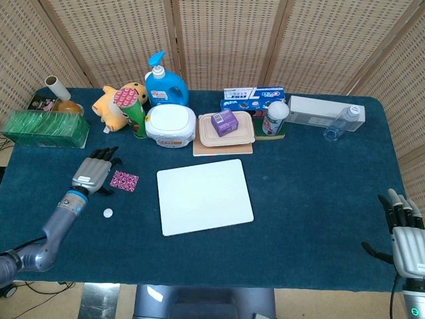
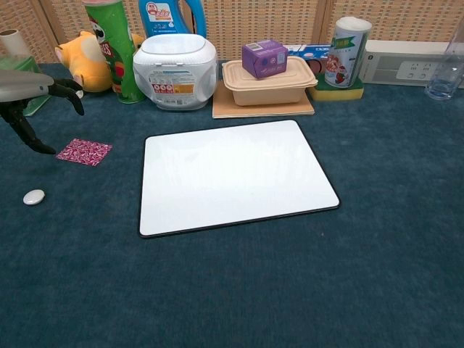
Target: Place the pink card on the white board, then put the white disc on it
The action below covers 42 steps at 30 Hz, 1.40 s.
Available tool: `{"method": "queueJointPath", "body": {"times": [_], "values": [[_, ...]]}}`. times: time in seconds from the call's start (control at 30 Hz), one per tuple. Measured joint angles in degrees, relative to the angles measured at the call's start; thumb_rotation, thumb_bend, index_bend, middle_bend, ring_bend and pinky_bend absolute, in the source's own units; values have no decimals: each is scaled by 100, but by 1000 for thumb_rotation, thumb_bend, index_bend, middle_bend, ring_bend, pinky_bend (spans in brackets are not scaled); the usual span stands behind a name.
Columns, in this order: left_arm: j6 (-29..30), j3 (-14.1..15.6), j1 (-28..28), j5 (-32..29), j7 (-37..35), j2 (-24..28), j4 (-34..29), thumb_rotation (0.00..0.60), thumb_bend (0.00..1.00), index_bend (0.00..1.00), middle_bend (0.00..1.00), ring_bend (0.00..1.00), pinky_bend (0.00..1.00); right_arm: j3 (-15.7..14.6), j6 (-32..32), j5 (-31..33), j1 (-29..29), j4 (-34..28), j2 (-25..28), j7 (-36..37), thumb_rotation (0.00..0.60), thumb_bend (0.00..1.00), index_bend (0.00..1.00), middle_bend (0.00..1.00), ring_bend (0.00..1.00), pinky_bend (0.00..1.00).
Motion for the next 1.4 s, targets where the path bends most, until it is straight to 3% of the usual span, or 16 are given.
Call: {"method": "queueJointPath", "body": {"times": [0.5,1.4], "values": [[-89,222,-267,-499,198,-442,563,600,140,245,0,0,60,14,-17,34,9,11,-9,1,562,1,45,0,0,0],[-151,382,-668,-1425,665,-702,687,600,161,277,0,0,60,-8,-27,13,13,17,-22,-18,565,1,45,0,0,0]]}}
